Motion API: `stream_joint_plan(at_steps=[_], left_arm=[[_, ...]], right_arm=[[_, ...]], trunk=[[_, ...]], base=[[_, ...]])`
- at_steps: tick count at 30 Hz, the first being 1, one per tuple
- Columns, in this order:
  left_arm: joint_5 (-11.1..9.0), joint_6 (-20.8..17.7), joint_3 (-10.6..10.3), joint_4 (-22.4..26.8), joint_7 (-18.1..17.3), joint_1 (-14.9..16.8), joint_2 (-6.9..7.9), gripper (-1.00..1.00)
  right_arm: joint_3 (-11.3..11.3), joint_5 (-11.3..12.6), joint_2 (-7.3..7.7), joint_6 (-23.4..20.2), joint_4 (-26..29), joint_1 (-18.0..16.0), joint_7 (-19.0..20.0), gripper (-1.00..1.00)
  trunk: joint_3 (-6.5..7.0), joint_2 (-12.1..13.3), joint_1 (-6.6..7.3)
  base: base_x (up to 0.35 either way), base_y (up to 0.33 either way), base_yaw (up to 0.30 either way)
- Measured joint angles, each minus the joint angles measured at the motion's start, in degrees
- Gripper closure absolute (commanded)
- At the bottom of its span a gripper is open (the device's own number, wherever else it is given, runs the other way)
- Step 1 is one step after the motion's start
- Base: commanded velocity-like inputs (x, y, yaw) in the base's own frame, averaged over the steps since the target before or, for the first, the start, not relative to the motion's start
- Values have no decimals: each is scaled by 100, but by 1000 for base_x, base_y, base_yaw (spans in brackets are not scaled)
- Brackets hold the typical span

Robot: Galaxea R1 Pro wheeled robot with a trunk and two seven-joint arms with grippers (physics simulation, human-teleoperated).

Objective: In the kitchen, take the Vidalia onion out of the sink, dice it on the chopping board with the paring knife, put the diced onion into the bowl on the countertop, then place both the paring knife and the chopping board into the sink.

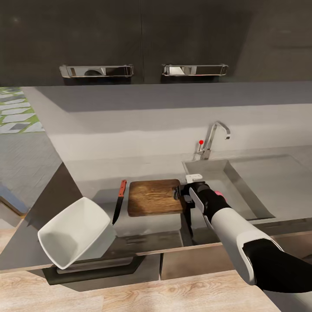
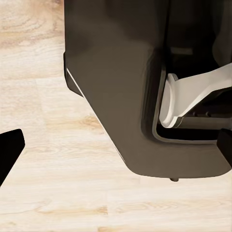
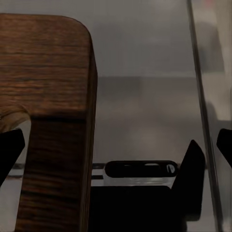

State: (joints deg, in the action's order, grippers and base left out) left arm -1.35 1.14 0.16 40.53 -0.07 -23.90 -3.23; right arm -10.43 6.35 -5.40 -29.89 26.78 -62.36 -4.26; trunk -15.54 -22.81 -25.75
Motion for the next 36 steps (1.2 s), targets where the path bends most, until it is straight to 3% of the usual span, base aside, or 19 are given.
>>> stream_joint_plan(at_steps=[9,22,31,36], left_arm=[[0,0,0,6,-1,1,0,-100],[0,0,0,8,1,1,0,-100],[0,-6,0,9,7,4,0,-100],[-5,-6,0,7,1,9,-1,-100]], right_arm=[[-12,0,-6,3,85,0,-3,-100],[-32,0,-5,-19,679,1,-19,-100],[-47,-5,1,-45,1911,182,-20,-100],[-53,-39,7,-77,3591,1165,-29,-100]], trunk=[[0,0,0],[0,0,0],[0,0,0],[0,-1,1]], base=[[0,0,0],[0,0,0],[0,0,0],[0,0,0]])
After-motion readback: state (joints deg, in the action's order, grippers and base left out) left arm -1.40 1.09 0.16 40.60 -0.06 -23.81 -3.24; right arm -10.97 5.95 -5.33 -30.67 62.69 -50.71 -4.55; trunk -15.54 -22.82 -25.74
